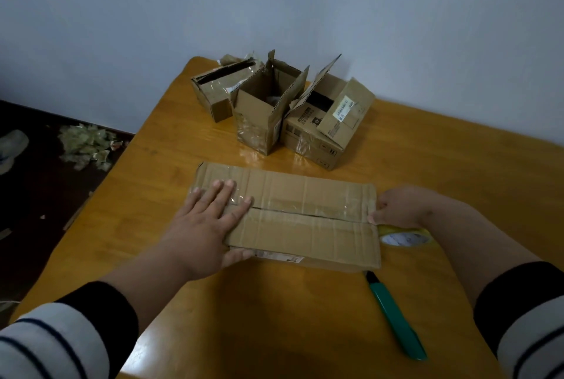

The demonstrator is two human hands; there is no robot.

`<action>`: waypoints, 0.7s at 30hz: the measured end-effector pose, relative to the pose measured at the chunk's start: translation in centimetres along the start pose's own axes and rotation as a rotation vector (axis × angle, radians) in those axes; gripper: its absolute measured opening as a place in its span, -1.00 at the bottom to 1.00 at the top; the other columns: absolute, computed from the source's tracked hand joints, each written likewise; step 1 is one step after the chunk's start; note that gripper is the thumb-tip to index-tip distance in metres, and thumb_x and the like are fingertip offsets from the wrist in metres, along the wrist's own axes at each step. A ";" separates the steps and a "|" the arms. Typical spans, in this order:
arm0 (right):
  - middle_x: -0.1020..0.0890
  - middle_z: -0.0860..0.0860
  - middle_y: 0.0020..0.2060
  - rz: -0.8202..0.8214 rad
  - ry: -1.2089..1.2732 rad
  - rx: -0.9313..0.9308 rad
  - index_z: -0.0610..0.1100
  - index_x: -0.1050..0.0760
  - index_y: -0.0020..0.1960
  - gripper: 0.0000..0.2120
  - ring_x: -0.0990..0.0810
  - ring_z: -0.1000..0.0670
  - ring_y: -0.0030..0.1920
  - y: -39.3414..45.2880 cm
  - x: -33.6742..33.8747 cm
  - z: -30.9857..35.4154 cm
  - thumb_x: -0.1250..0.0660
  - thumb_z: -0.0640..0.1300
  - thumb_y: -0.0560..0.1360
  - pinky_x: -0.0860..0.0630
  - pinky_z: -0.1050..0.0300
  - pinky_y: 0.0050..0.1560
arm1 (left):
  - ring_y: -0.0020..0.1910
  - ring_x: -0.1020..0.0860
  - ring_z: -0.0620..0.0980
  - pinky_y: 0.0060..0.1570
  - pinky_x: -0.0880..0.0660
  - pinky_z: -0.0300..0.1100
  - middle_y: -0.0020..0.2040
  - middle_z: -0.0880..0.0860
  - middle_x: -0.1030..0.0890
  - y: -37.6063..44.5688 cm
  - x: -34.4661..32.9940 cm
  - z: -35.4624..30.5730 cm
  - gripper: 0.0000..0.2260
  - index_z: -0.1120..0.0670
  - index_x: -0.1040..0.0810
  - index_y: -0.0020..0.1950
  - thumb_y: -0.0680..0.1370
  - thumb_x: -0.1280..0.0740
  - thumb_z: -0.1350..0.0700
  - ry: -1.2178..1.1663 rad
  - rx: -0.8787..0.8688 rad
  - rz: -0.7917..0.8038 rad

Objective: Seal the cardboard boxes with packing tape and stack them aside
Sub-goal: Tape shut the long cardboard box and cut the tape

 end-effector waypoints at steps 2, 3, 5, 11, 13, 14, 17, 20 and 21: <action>-0.49 -0.06 0.33 -0.011 0.017 0.008 -0.09 -0.40 0.40 -0.46 -0.45 -0.07 0.28 -0.1 0.0 0.1 -0.18 0.25 0.58 -0.31 0.15 0.04 | 0.47 0.49 0.06 0.45 0.42 0.08 0.51 0.04 0.48 0.2 0.1 -0.1 -0.12 -0.22 0.50 0.46 0.28 0.30 -0.60 -0.011 0.003 0.045; -0.48 -0.06 0.33 -0.013 0.024 0.009 -0.09 -0.40 0.40 -0.46 -0.45 -0.07 0.28 -0.1 -0.1 0.1 -0.18 0.24 0.58 -0.31 0.15 0.04 | 0.46 0.51 0.06 0.44 0.44 0.12 0.50 0.03 0.50 0.2 0.1 -0.3 -0.09 -0.21 0.50 0.47 0.26 0.30 -0.61 -0.016 0.012 0.056; -0.47 -0.06 0.34 -0.014 0.036 0.007 -0.10 -0.40 0.40 -0.46 -0.45 -0.07 0.29 -0.2 -0.2 0.1 -0.18 0.24 0.59 -0.30 0.16 0.05 | 0.44 0.56 0.03 0.39 0.47 0.23 0.47 -0.04 0.56 0.1 0.3 -0.9 -0.04 -0.13 0.50 0.47 0.25 0.32 -0.64 -0.012 0.028 0.033; -0.50 -0.07 0.29 -0.012 0.047 0.012 -0.14 -0.44 0.34 -0.47 -0.46 -0.06 0.25 -0.3 -0.2 0.1 -0.17 0.24 0.59 -0.28 0.16 0.01 | 0.46 0.53 0.07 0.40 0.43 0.27 0.48 0.00 0.55 3.1 2.3 -4.4 0.20 -0.06 0.56 0.46 0.14 0.06 -0.71 -0.005 -0.144 -0.043; -0.50 -0.08 0.29 -0.015 0.048 0.017 -0.15 -0.44 0.33 -0.48 -0.46 -0.07 0.26 -0.5 0.0 0.2 -0.17 0.23 0.59 -0.27 0.16 0.00 | 0.46 0.52 0.14 0.35 0.46 0.31 0.48 0.03 0.53 5.0 3.0 -5.4 0.23 -0.17 0.61 0.40 0.08 -0.07 -0.70 0.012 -0.211 0.016; -0.50 -0.07 0.28 -0.016 0.055 0.022 -0.14 -0.44 0.33 -0.49 -0.46 -0.07 0.26 -0.5 0.0 0.2 -0.17 0.23 0.59 -0.27 0.17 0.00 | 0.46 0.51 0.17 0.33 0.47 0.33 0.48 0.03 0.52 5.9 3.3 -5.9 0.24 -0.20 0.62 0.38 0.07 -0.13 -0.68 0.032 -0.237 0.051; -0.51 -0.07 0.28 -0.022 0.079 0.040 -0.12 -0.45 0.34 -0.51 -0.47 -0.07 0.26 -0.6 0.1 0.2 -0.18 0.21 0.60 -0.27 0.16 0.00 | 0.47 0.47 0.19 0.30 0.47 0.37 0.50 0.04 0.48 7.6 3.6 -7.2 0.26 -0.27 0.63 0.33 0.06 -0.24 -0.64 0.076 -0.290 0.153; -0.50 -0.07 0.30 -0.023 0.144 0.053 -0.11 -0.44 0.36 -0.51 -0.46 -0.08 0.28 -0.5 -0.1 0.0 -0.21 0.20 0.59 -0.26 0.17 0.03 | 0.54 0.30 0.21 0.35 0.40 0.36 0.58 0.09 0.31 8.2 3.5 -7.8 0.27 -0.24 0.60 0.38 0.06 -0.24 -0.64 0.088 -0.298 0.145; -0.50 -0.08 0.31 -0.023 0.163 0.057 -0.11 -0.43 0.36 -0.51 -0.45 -0.08 0.28 -0.4 -0.2 -0.1 -0.21 0.19 0.59 -0.25 0.17 0.03 | 0.55 0.22 0.22 0.38 0.36 0.35 0.59 0.10 0.23 8.2 3.5 -7.9 0.27 -0.22 0.56 0.42 0.06 -0.23 -0.63 0.093 -0.300 0.117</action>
Point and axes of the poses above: each hand's wrist, its own y-axis towards the middle knuckle, its own x-axis out of the back of the hand, z = x × y, the point moved 5 cm from there along y, towards the middle knuckle
